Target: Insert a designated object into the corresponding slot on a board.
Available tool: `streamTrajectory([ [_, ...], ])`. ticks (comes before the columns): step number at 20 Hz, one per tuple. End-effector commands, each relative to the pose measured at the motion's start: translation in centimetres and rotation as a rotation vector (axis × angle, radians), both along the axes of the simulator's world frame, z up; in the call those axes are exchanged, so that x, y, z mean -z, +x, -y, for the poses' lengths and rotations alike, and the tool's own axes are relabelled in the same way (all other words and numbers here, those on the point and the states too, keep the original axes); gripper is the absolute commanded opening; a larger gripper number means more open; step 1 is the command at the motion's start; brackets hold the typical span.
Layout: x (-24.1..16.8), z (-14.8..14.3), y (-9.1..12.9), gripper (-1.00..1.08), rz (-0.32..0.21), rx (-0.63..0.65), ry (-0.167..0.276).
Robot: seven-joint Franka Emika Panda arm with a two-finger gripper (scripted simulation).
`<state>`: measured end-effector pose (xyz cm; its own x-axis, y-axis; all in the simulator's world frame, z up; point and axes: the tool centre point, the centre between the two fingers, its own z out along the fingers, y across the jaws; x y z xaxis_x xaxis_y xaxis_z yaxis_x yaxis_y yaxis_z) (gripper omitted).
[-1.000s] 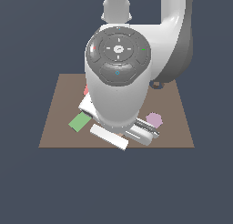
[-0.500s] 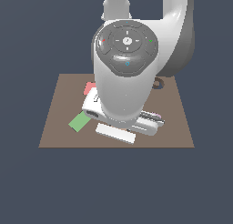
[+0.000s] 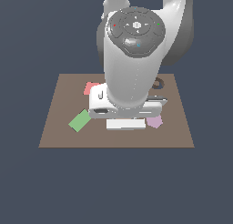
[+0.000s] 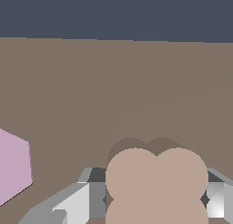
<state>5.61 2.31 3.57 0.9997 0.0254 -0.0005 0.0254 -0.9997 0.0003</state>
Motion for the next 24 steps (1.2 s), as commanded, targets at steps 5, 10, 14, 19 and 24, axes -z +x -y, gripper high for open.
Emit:
streamTrajectory([
  [5,-0.2,-0.3,-2.3,-1.00,0.001,-0.275,0.000],
  [10,-0.3,0.0,-4.0,-1.00,0.001,-0.473,0.000],
  [14,-0.3,0.3,-5.1,-1.00,0.001,-0.601,-0.001],
  [19,-0.4,0.9,-6.0,-1.00,0.001,-0.726,-0.001],
  [24,-0.4,1.3,-6.6,-1.00,0.001,-0.813,-0.001],
])
